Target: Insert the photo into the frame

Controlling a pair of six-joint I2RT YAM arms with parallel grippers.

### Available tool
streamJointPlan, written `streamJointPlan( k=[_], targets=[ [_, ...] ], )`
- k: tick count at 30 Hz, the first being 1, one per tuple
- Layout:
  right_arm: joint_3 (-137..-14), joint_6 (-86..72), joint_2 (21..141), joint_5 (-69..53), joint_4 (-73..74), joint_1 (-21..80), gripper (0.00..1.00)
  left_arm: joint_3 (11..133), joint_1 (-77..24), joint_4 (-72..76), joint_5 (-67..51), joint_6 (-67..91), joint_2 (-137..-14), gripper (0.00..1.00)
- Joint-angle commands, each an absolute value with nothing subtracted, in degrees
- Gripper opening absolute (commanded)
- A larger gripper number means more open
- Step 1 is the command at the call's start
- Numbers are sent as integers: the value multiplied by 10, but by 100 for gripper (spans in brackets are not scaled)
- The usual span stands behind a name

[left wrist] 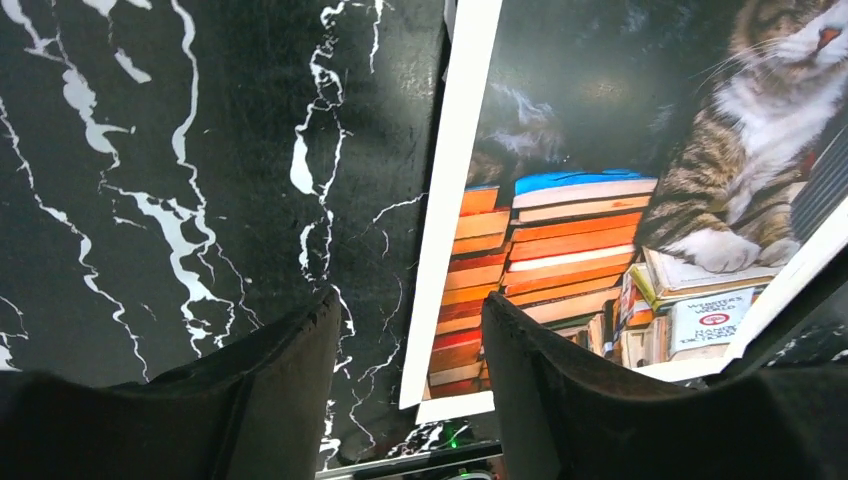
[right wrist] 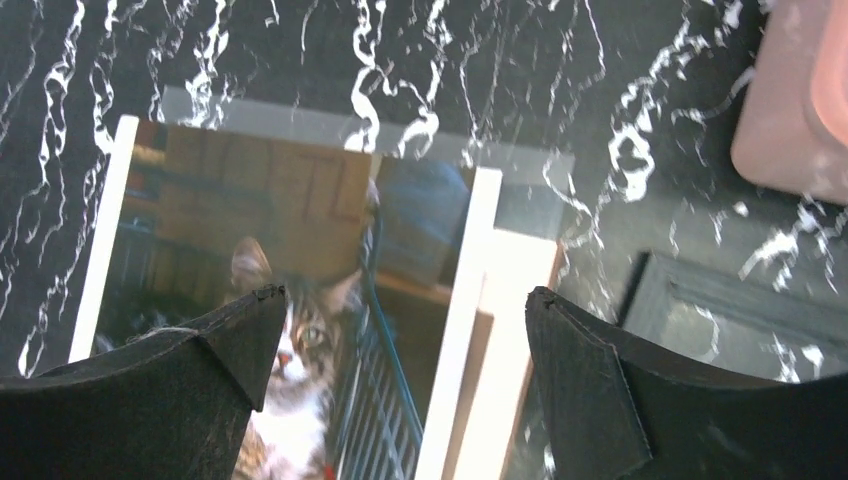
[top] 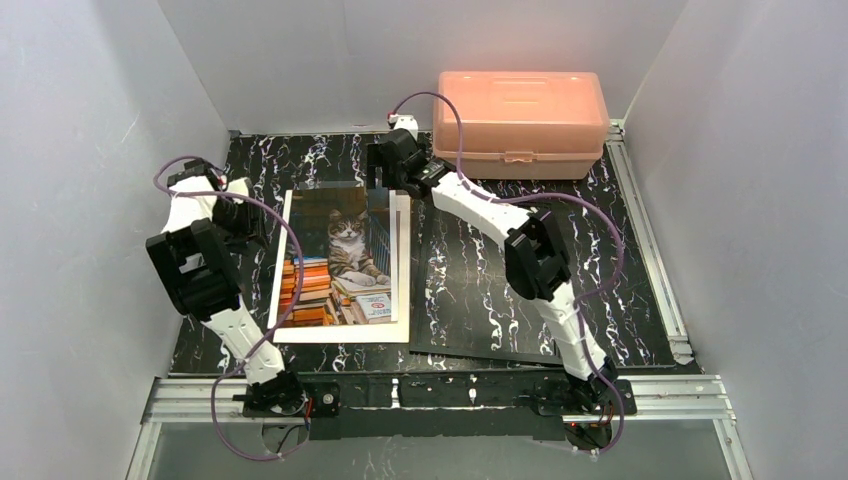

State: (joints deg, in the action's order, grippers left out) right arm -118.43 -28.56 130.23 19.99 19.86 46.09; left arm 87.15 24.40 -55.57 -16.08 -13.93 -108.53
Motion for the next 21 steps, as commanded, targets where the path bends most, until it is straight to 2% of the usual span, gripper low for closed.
streamJointPlan(
  k=[1, 13, 21],
  targets=[
    [-1276, -293, 1386, 189, 233, 438, 99, 854, 223, -529, -124, -156, -1082, 51],
    [-1300, -291, 1446, 172, 208, 404, 99, 800, 168, -468, -91, -168, -1100, 50],
    [-1301, -304, 1480, 126, 182, 391, 99, 790, 154, -444, -58, -165, -1119, 42]
  ],
)
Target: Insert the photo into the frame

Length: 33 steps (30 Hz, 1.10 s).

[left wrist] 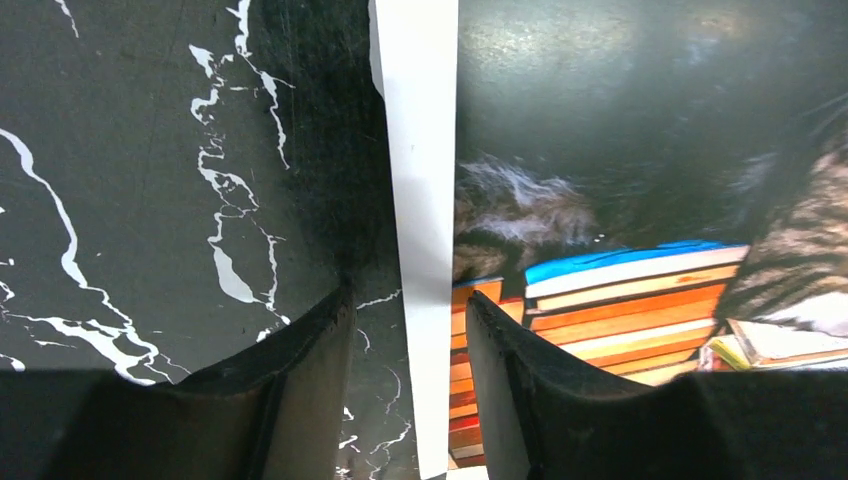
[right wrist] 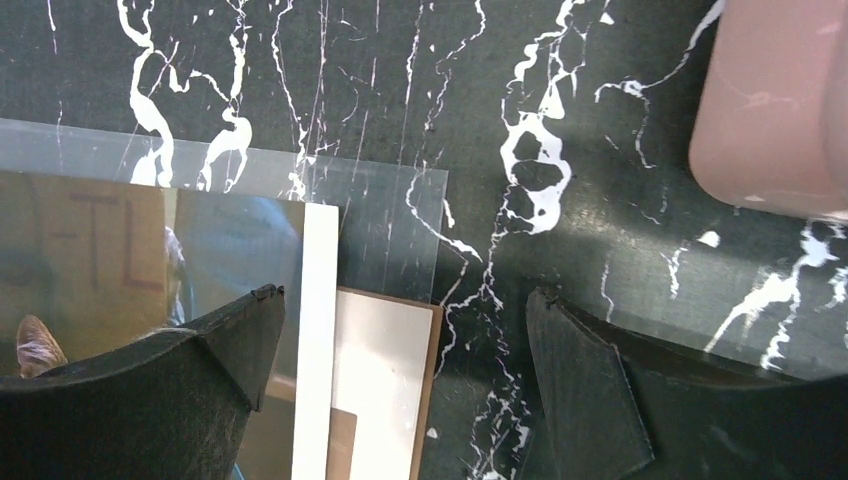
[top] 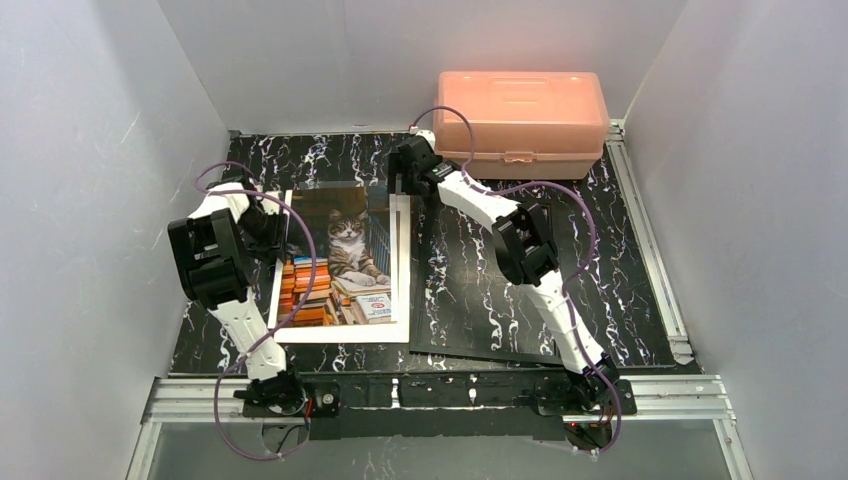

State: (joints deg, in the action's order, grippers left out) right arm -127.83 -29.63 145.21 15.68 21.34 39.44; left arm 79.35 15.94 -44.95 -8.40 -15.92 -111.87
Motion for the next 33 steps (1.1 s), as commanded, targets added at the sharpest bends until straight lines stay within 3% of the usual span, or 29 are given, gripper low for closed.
streamJointPlan(
  k=[1, 12, 33],
  targets=[
    [-1301, -307, 1484, 120, 178, 390, 99, 790, 154, -443, -55, -165, -1122, 40],
    [-1282, -320, 1501, 69, 125, 389, 99, 790, 151, -430, -24, -167, -1157, 26],
    [-1041, -455, 1363, -113, -194, 382, 91, 788, 127, -402, 12, -176, -1181, 21]
  ],
)
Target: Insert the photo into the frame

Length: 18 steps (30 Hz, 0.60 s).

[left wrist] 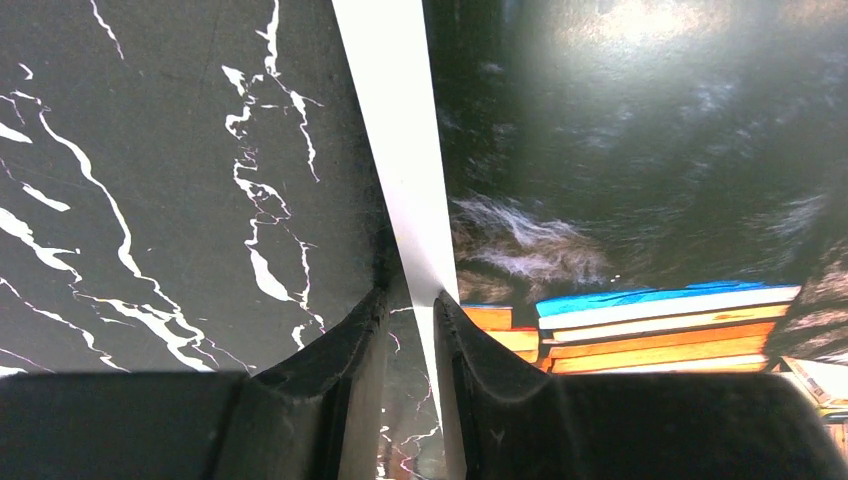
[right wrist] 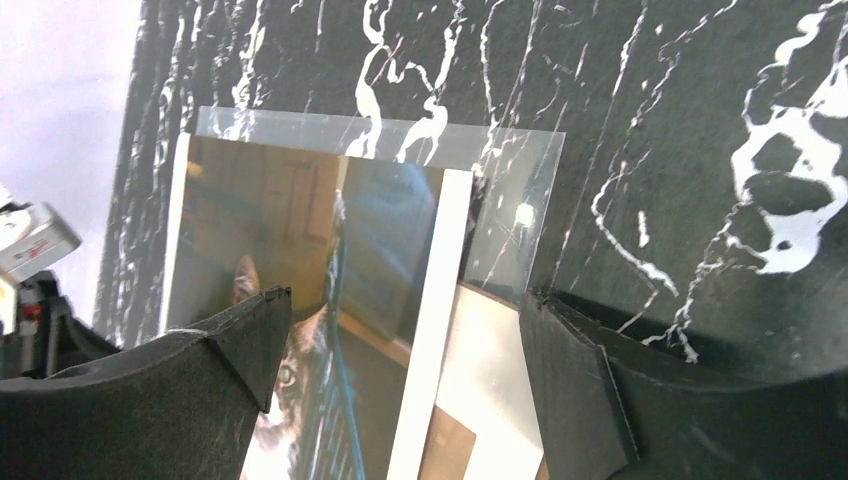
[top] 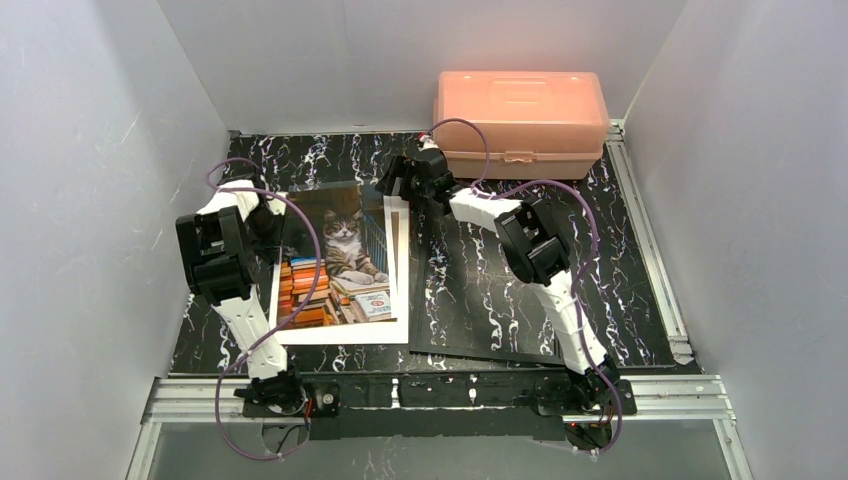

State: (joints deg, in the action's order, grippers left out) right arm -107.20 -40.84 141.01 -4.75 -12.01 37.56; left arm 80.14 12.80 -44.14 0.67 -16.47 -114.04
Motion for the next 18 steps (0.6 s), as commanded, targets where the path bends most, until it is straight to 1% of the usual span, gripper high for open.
streamJointPlan(
  k=[1, 13, 18],
  targets=[
    [-1037, -460, 1360, -121, -204, 381, 90, 788, 127, -401, 12, -177, -1180, 21],
    [-992, -498, 1329, -165, -272, 383, 84, 788, 127, -398, 14, -184, -1180, 20],
    [-974, -539, 1333, -204, -318, 385, 79, 788, 127, -397, 14, -186, -1179, 19]
  ],
)
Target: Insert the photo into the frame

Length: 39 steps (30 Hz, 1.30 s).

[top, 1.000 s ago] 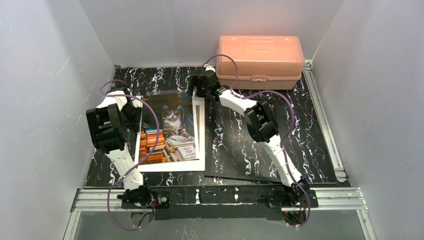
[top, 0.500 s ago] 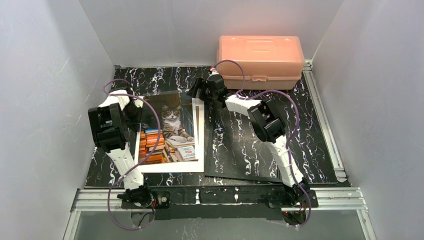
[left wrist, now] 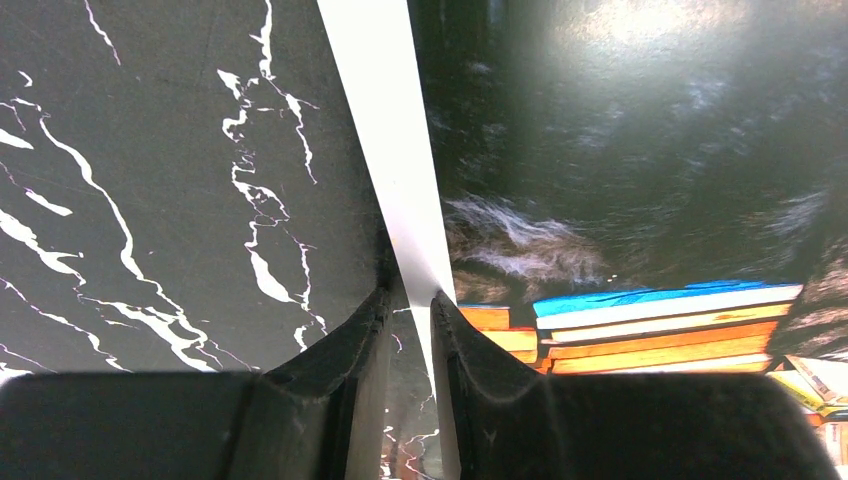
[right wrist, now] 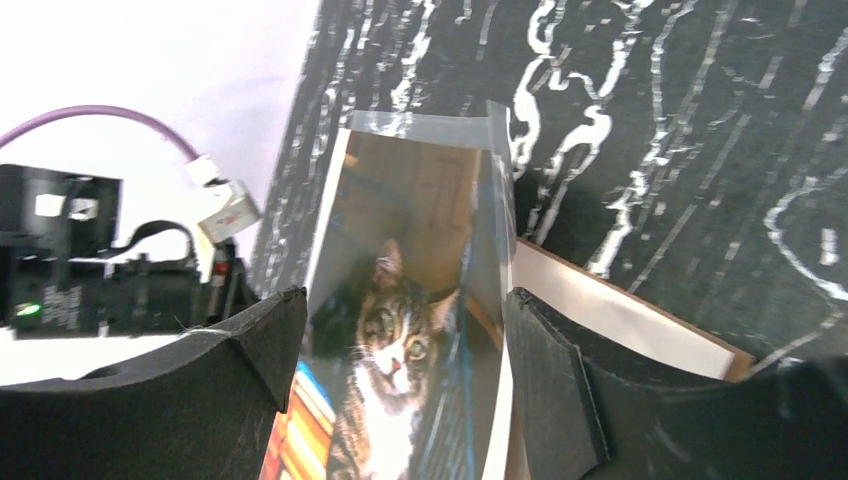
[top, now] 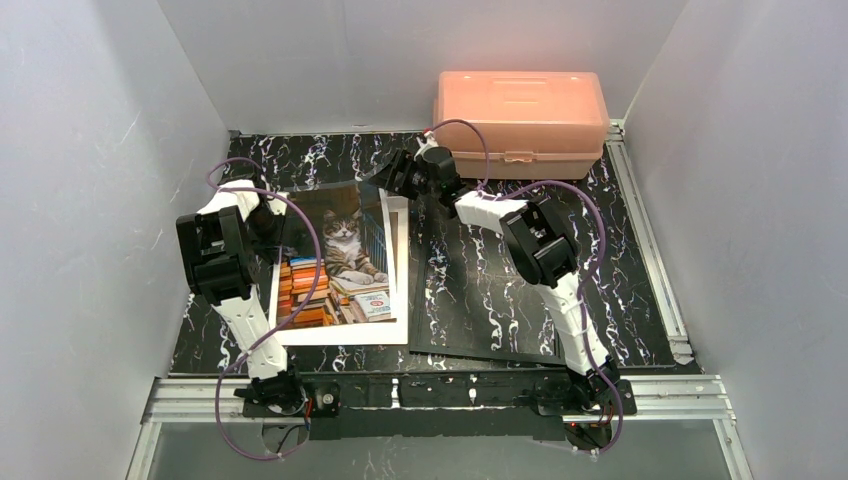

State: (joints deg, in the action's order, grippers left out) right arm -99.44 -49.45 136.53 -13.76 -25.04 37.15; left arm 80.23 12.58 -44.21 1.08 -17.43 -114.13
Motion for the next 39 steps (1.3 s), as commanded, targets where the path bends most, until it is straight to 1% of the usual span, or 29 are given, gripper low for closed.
streamJointPlan(
  k=[1, 6, 10, 16, 19, 22, 29, 33, 34, 37, 39],
  targets=[
    [-964, -553, 1334, -217, -338, 386, 78, 788, 127, -396, 14, -186, -1179, 19],
    [-940, -623, 1353, -273, -412, 394, 76, 787, 127, -395, 13, -187, -1177, 19],
    [-897, -647, 1347, -281, -448, 395, 74, 787, 126, -395, 12, -187, -1175, 19],
    [-844, -645, 1295, -277, -458, 395, 74, 784, 126, -394, 13, -189, -1169, 18],
    [-816, -640, 1261, -279, -439, 394, 71, 782, 126, -396, 13, -190, -1166, 18],
    [-775, -641, 1223, -275, -436, 394, 67, 779, 126, -397, 13, -190, -1161, 18],
    [-701, -643, 1155, -266, -435, 394, 51, 775, 126, -399, 11, -188, -1156, 18],
    [-692, -642, 1157, -264, -430, 394, 39, 776, 126, -401, 7, -187, -1153, 18],
    [-692, -644, 1159, -265, -430, 394, 37, 776, 126, -402, 6, -186, -1152, 18],
    [-697, -648, 1167, -268, -429, 396, 36, 774, 126, -402, 3, -186, -1147, 18],
    [-698, -649, 1170, -270, -430, 396, 32, 773, 126, -403, 2, -186, -1147, 18]
  ],
)
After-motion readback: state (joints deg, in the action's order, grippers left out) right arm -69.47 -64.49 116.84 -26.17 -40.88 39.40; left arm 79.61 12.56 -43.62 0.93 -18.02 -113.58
